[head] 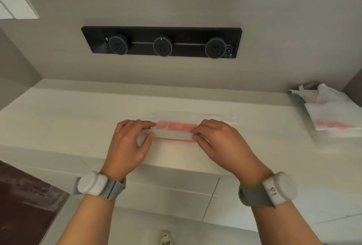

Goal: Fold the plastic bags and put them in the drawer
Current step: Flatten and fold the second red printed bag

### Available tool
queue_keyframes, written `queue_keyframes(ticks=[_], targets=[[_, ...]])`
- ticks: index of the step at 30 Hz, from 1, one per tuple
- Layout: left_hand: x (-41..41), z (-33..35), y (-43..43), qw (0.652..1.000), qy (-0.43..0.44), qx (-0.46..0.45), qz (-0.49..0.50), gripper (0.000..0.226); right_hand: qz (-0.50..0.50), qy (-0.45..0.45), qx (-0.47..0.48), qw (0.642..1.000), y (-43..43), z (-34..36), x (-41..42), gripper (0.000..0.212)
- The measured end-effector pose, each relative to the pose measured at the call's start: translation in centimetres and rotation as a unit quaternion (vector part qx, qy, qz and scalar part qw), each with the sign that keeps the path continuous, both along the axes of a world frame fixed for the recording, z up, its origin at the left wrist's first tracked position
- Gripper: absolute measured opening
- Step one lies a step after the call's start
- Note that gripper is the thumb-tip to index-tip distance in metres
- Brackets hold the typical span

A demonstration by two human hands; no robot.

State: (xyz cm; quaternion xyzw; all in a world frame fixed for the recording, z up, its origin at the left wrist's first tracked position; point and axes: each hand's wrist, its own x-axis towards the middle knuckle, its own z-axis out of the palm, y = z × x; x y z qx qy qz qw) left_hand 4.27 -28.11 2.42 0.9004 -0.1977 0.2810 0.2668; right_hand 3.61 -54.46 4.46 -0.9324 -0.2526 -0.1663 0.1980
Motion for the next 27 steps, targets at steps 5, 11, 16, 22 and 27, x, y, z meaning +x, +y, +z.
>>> queue_keyframes(ticks=[5,11,16,22,27], targets=[[4.9,1.8,0.8,0.999,0.042,0.006,-0.029,0.034,-0.037,0.045,-0.033,0.998,0.5,3.0,4.0,0.02],[10.4,0.8,0.8,0.996,0.073,0.023,-0.055,0.036,-0.091,0.085,-0.068,0.99,1.2,2.7,8.4,0.03],[13.3,-1.1,0.8,0.991,0.088,0.038,-0.092,0.035,-0.149,0.125,-0.111,0.975,1.6,0.8,9.9,0.04],[14.7,-2.5,0.4,0.983,0.102,0.085,-0.124,0.031,-0.174,0.103,-0.132,0.97,1.9,-1.0,10.5,0.049],[13.9,-2.7,-0.7,0.983,0.086,0.079,-0.142,0.024,-0.14,0.092,-0.101,0.981,3.0,-2.0,10.5,0.053]])
